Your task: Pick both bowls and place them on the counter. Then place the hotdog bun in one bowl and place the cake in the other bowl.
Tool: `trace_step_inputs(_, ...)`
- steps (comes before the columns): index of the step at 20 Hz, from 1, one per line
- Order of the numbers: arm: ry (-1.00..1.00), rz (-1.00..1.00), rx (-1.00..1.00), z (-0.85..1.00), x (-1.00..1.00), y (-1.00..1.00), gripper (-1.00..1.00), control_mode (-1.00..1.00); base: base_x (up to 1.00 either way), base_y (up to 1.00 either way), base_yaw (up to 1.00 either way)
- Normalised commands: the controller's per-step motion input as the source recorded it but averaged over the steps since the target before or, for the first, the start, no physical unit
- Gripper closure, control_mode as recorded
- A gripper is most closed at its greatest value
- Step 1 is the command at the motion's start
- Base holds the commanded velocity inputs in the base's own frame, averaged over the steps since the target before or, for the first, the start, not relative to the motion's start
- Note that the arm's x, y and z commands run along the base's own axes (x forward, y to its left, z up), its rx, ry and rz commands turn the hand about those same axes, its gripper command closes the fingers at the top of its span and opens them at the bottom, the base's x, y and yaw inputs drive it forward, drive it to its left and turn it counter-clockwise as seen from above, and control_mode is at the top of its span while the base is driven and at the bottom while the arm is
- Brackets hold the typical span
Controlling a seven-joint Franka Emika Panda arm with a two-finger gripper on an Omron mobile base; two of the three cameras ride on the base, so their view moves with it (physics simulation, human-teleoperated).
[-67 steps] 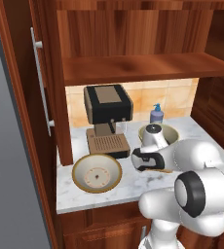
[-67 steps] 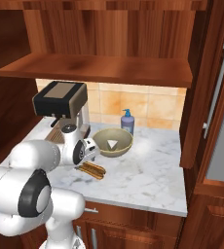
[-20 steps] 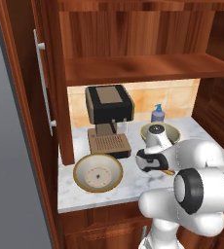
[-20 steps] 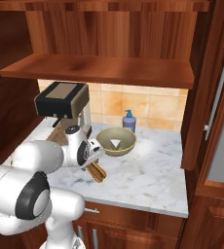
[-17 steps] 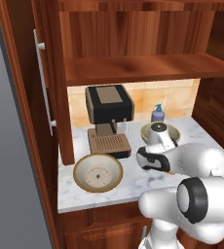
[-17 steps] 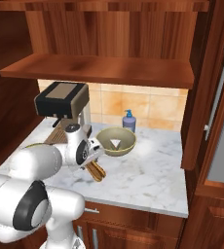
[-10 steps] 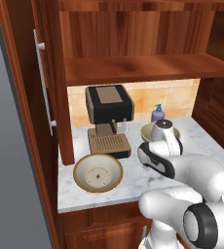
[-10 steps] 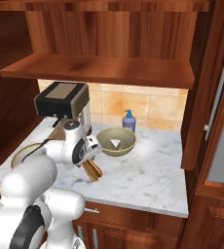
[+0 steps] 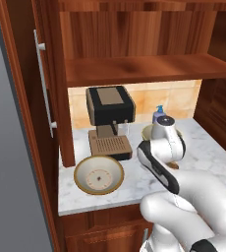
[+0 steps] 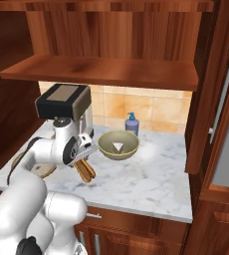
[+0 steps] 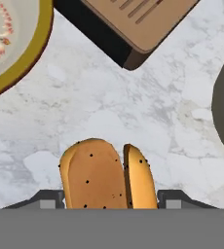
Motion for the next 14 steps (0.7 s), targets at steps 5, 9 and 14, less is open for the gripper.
trace_step_inputs(5,-0.04,0.05,0.01,0.26,-0.15,0.40,1.00,-1.00,0.00,0.00,0.00)
trace_step_inputs(9,-0.03,0.09,0.00,0.27,-0.06,0.41,1.00,-1.00,0.00,0.00,0.00)
trace_step_inputs(14,0.00,0.09,0.00,0.20,-0.04,0.42,1.00,-1.00,0.00,0.00,0.00)
